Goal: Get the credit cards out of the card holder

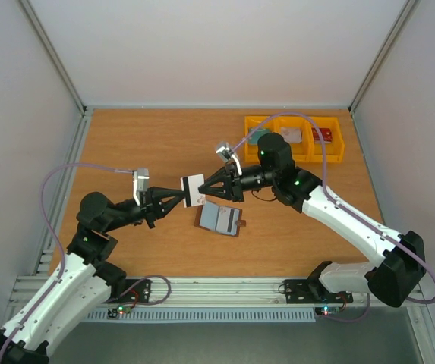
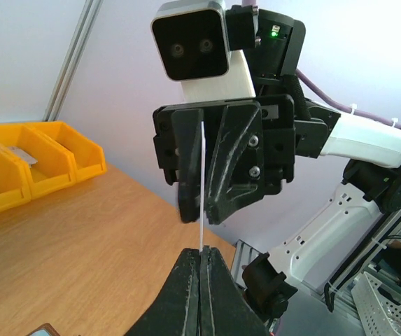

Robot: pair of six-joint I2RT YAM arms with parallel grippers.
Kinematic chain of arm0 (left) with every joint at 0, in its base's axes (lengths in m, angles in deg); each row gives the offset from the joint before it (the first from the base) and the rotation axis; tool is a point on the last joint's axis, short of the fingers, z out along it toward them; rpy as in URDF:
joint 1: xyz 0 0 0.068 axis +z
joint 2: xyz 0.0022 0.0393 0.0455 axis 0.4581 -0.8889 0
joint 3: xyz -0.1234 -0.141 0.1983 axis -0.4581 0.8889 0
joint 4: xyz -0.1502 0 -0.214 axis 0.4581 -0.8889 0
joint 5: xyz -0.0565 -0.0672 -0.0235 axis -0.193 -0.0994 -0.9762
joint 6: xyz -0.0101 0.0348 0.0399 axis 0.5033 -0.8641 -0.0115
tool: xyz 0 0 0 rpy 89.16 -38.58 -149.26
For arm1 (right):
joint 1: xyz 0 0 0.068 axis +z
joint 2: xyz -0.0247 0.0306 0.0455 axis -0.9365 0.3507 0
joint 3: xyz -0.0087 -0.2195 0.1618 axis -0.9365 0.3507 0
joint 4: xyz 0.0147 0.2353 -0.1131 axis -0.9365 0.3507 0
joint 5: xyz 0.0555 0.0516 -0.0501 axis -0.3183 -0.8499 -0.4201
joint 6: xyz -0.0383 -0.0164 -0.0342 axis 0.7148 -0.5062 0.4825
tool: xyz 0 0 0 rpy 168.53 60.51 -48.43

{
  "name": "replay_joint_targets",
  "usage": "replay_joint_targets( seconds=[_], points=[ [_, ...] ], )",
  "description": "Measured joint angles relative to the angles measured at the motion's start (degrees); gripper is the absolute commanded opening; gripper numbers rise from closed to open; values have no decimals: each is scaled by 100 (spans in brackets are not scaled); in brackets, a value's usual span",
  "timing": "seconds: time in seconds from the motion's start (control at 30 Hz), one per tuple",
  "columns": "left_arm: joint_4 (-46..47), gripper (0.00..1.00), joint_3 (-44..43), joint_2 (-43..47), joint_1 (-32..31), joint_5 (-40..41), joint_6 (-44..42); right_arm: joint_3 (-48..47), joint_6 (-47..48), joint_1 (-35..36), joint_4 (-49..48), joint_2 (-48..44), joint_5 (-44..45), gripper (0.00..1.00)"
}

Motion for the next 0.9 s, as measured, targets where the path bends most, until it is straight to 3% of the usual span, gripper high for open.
replay_joint_targets(
  seconds=[0.07,0.2,0.23,0.3,0.33,0.4,0.53,0.63,0.7,0.9],
  points=[
    [2,0,0,0,0,-2,0,7,-116,2,-205,2,-164,1],
    [85,2,-2,0,0,-4,20,7,-173,2,-358,-15,-293,1],
    [87,24,0,0,0,0,22,7,-149,2,-330,-37,-264,1],
    [74,90,0,0,-15,52,42,4,-22,-13,-168,-116,-90,1],
    [17,98,2,4,-20,153,70,-9,101,-24,9,-175,31,1],
    [-87,99,42,37,-9,424,146,-127,476,-157,603,-321,575,1],
    [-323,99,282,146,2,935,269,-780,1543,-540,1705,-321,2889,1],
    [-632,99,525,229,28,1322,339,-1172,2951,-988,1766,68,5187,1],
    [-787,99,678,267,70,1491,372,-1294,3790,-1377,1609,516,6076,1],
    [-1134,99,997,487,166,1790,393,-2358,5888,-2581,1469,2726,7364,1]
  ],
)
